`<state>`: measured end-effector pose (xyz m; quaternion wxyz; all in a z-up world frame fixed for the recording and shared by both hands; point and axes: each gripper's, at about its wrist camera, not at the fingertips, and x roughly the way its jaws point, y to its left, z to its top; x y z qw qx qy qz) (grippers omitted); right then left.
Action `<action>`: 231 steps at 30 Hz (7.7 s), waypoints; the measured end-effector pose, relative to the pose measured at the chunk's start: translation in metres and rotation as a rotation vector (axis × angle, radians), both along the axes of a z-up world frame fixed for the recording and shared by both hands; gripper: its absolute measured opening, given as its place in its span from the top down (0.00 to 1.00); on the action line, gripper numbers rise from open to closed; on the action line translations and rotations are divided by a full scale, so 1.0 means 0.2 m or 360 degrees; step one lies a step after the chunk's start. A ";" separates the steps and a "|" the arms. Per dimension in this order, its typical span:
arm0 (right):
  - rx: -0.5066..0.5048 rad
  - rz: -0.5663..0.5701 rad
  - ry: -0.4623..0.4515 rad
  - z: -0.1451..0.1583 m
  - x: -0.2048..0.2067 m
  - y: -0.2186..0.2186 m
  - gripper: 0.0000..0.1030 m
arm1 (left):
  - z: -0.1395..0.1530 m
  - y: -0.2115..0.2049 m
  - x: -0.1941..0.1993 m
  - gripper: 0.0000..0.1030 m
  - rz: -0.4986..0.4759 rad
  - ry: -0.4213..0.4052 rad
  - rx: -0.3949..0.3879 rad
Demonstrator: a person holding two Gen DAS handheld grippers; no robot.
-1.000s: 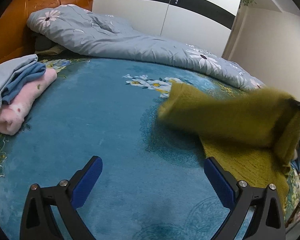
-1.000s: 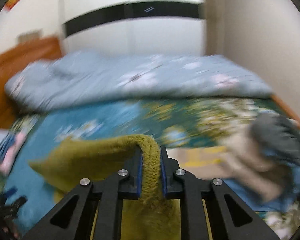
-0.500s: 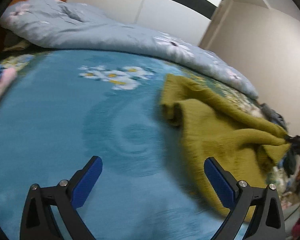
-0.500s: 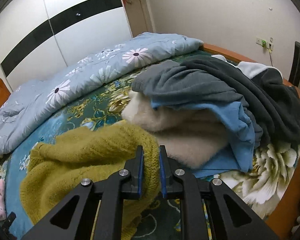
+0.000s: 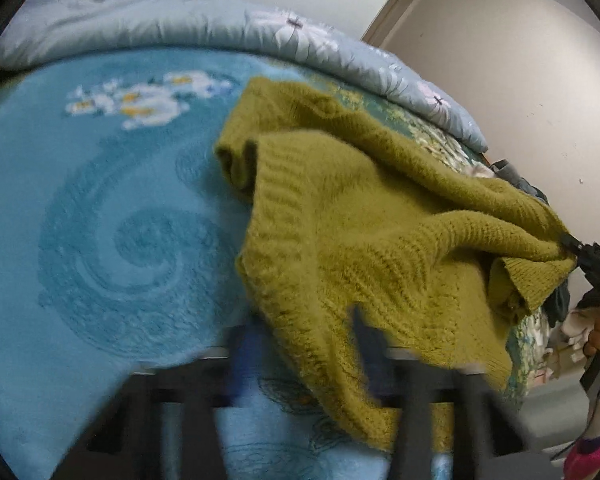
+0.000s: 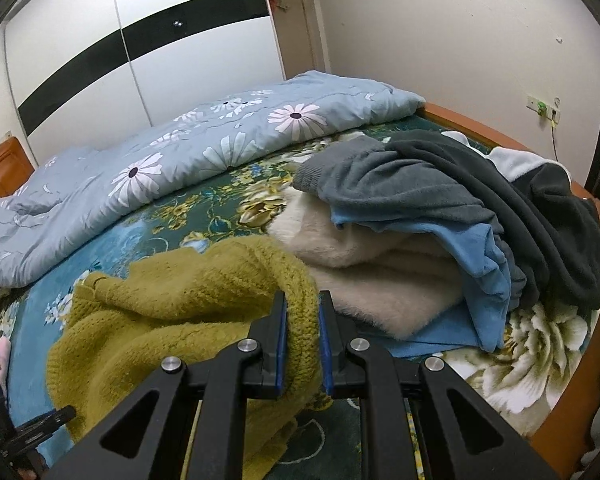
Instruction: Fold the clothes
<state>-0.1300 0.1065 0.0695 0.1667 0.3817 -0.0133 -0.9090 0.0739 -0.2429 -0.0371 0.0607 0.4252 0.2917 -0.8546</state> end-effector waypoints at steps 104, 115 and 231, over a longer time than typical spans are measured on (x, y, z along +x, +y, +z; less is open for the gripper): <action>-0.0062 0.0884 -0.0447 -0.48 -0.37 -1.66 0.91 | 0.07 -1.18 -0.12 0.92 0.0084 -0.0283 -0.0706; -0.0125 0.0752 -0.0164 -0.16 -0.56 -1.85 0.92 | 0.36 -1.34 -0.41 0.92 0.0292 -0.0220 -0.1059; -0.0752 0.0583 -0.0502 -0.76 0.71 -0.25 0.66 | -0.16 -0.37 1.27 0.77 0.0716 0.0208 0.0449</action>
